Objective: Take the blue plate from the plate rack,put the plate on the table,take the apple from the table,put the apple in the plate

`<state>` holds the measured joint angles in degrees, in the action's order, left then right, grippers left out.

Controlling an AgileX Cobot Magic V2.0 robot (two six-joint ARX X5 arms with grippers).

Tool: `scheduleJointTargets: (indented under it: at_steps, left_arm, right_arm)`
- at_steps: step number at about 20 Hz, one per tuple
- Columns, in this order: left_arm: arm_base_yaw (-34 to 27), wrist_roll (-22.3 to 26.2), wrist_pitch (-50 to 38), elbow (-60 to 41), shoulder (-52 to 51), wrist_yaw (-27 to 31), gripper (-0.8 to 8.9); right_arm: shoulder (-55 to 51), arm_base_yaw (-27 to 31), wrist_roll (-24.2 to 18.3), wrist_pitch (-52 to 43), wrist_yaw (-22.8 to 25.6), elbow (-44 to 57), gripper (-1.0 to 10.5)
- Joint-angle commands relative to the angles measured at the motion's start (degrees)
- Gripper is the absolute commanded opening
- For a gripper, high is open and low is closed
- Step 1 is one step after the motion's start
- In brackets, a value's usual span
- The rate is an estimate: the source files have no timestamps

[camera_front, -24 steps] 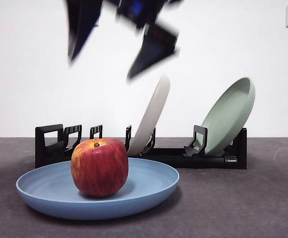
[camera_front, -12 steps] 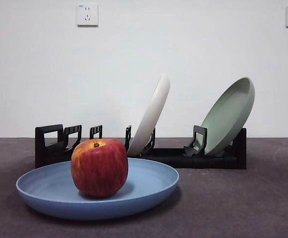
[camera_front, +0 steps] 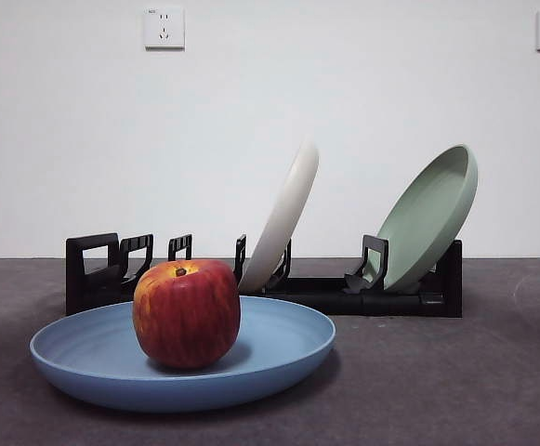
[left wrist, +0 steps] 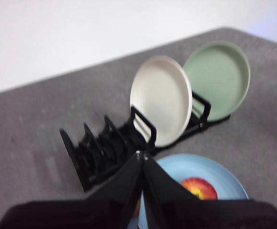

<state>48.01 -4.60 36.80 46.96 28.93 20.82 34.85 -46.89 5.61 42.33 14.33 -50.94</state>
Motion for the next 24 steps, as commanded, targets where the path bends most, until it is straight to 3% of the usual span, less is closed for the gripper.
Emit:
scheduleJointTargets:
  at_steps: [1, 18, 21, 24]
  left_arm:
    - [-0.11, -1.42, -1.51, -0.09, -0.52, -0.04, -0.08]
    - [-0.24, -2.21, 0.7, -0.02, -0.2, 0.0, -0.01]
    - [-6.75, -2.29, 0.5, -0.24, -0.55, -0.35, -0.01]
    - [-18.58, -2.97, -3.85, -4.02, -2.08, -6.51, -0.01]
  right_arm:
    - [-0.11, 0.02, 1.03, 0.04, 4.33, 0.63, -0.1]
    - [-0.11, 0.02, 1.42, 0.2, 5.55, 0.61, -0.1]
    - [-0.11, 0.02, 1.42, 0.2, 5.53, 0.61, -0.1]
    - [-0.11, 0.02, 1.42, 0.2, 5.55, 0.61, -0.1]
